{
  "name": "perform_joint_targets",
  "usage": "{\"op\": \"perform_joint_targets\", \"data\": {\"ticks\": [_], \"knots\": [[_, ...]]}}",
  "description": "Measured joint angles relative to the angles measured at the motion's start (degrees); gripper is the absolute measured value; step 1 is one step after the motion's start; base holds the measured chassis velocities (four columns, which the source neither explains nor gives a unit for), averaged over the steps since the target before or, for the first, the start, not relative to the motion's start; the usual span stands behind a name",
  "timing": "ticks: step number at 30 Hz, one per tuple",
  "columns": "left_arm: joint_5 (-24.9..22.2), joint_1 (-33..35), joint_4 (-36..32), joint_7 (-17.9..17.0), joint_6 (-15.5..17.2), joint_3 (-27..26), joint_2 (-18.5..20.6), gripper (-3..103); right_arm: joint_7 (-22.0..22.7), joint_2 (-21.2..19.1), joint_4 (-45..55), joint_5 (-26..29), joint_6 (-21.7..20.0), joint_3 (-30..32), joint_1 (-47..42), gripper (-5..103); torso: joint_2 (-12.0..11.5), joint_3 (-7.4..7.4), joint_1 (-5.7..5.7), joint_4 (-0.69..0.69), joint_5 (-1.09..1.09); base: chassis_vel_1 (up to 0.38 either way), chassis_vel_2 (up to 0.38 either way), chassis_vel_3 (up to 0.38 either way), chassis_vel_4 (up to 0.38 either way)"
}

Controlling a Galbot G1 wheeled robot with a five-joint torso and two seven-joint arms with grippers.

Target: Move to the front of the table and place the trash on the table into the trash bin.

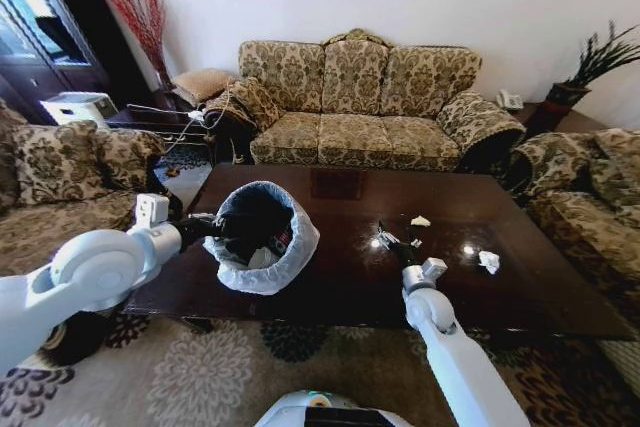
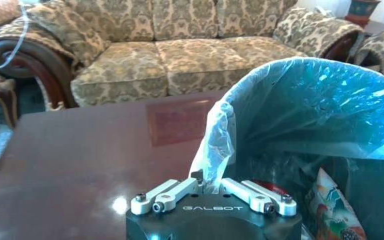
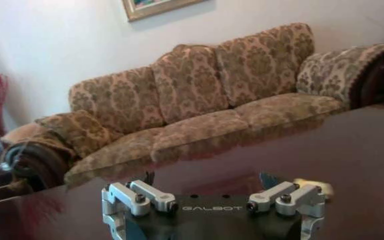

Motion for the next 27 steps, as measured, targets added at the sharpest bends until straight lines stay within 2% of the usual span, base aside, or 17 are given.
{"op": "perform_joint_targets", "data": {"ticks": [5, 10, 14, 18, 20, 23, 25, 27], "knots": [[0.2, 0.2, -0.5, 0.0, 0.0, -0.1, -0.8, 0, -1.6, 0.2, -3.9, -0.6, 1.9, 0.0, 2.0, 100, 0.0, 0.00, 0.00, -0.02, -0.01, -0.277, -0.277, 0.263, 0.276], [0.2, 0.2, -1.1, 0.3, 0.1, -0.4, -1.5, 0, -1.7, 0.8, -8.5, -3.6, 4.2, -0.5, 4.2, 100, 0.0, -0.01, 0.00, -0.03, 0.03, -0.236, -0.210, 0.215, 0.223], [0.4, 0.4, -1.5, 0.4, 0.2, -0.6, -2.4, 0, -1.7, 1.2, -9.9, -4.0, 2.8, -0.6, 5.1, 100, 0.0, 0.00, 0.01, -0.04, 0.05, -0.043, -0.040, 0.040, 0.021], [1.5, 1.0, -1.5, 0.6, 0.2, -0.6, -3.4, 0, -1.8, 1.8, -12.4, -4.7, 1.8, -0.4, 6.2, 100, 0.0, -0.01, -0.01, 0.00, -0.10, 0.029, 0.031, -0.010, -0.016], [2.4, 1.4, -1.5, 0.8, 0.2, -0.6, -3.9, 0, -1.4, 2.0, -14.2, -5.5, 1.8, -0.4, 7.0, 100, 0.0, -0.01, -0.01, 0.07, -0.05, 0.065, 0.092, -0.031, -0.033], [2.8, 1.7, -1.5, 1.1, 0.2, -0.6, -4.2, 0, -1.2, 2.3, -15.5, -5.6, 1.6, -0.4, 7.8, 100, 0.0, -0.01, -0.01, 0.04, -0.05, -0.024, 0.054, 0.045, -0.006], [2.9, 1.8, -1.5, 1.3, 0.2, -0.6, -4.2, 0, -0.6, 2.6, -15.7, -5.4, 1.0, -0.8, 8.3, 100, 0.0, -0.01, -0.01, 0.01, 0.05, -0.102, 0.015, 0.069, -0.045], [2.9, 1.8, -1.5, 1.4, 0.2, -0.6, -4.2, 0, -0.6, 2.8, -15.9, -5.4, 0.9, -1.0, 8.6, 100, 0.0, -0.01, -0.02, 0.00, 0.06, -0.126, 0.011, 0.073, -0.053]]}}
